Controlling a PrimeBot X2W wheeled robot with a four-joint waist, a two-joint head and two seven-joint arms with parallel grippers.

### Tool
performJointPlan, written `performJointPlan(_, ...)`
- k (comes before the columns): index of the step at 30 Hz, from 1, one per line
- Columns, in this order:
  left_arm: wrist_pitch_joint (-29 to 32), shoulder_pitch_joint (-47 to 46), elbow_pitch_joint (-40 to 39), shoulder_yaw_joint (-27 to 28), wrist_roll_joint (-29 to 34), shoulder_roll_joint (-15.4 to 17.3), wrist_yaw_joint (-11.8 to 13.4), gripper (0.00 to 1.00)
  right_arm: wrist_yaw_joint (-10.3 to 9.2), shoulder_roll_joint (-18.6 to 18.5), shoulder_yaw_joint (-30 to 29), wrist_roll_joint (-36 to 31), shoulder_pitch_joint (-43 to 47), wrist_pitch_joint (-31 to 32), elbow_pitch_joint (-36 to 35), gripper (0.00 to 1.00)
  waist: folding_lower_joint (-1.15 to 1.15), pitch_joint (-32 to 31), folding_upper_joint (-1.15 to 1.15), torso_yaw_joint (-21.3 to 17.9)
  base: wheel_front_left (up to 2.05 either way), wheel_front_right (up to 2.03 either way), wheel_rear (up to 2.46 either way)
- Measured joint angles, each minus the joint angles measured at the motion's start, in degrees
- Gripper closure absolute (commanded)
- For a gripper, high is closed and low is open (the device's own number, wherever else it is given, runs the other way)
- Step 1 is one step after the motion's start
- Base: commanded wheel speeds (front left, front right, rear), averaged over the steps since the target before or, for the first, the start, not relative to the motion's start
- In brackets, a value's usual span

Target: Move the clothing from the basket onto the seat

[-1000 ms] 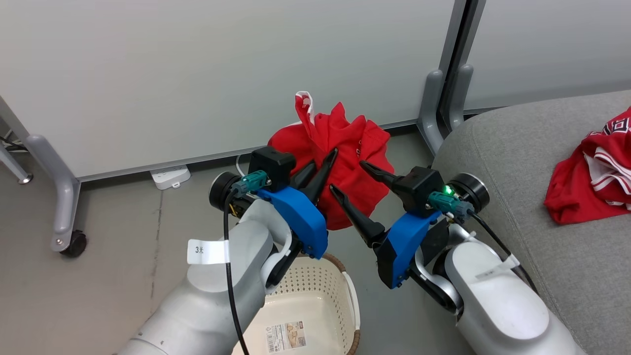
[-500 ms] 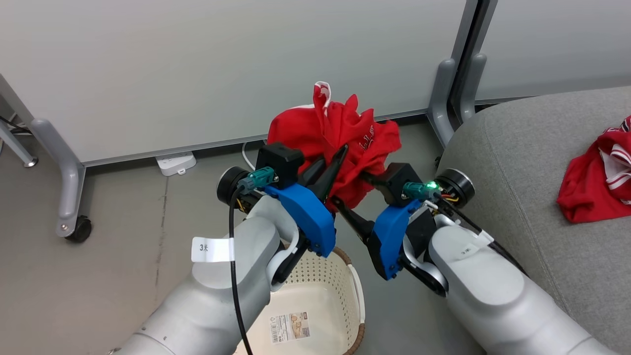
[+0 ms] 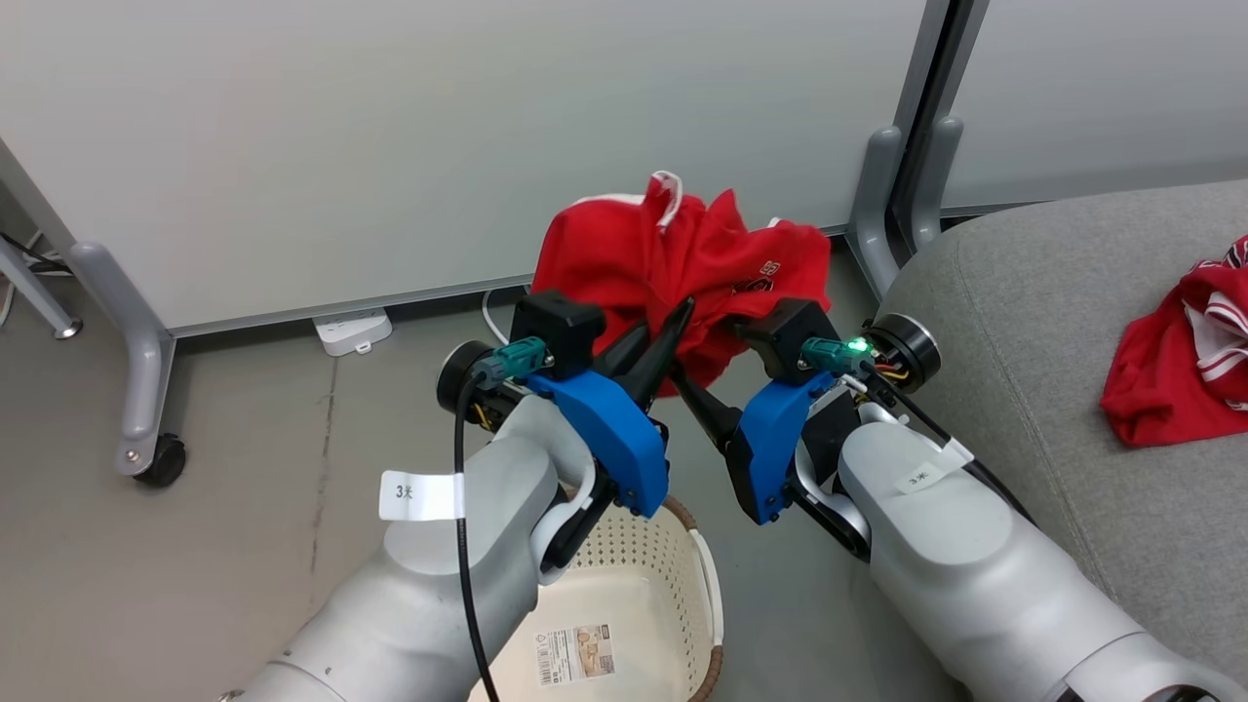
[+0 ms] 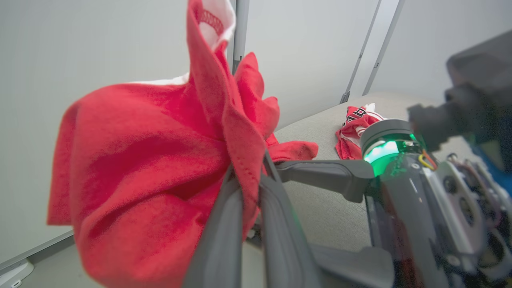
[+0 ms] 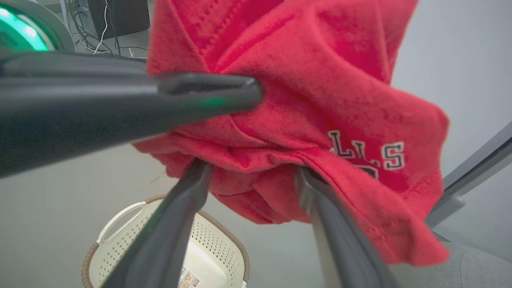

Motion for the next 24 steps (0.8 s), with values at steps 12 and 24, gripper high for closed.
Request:
performJointPlan(12, -0.58, 0.13, 3.49, 0.79, -0.52, 1.38, 0.25, 1.00, 0.00, 0.65, 1.64, 1.05, 1.26, -1.18, 1.46, 0.00, 0.00, -0.65, 0.00, -1.28, 0.00, 0.00, 0.00)
performJointPlan(24, -1.00, 0.32, 5.02, 0.58, 0.20, 1.78, 0.58, 1.00, 0.00, -2.25, 0.80, 2.03, 1.39, 0.51, -4.86, 0.00, 0.00, -0.17, 0.00, -2.57, 0.00, 0.00, 0.00)
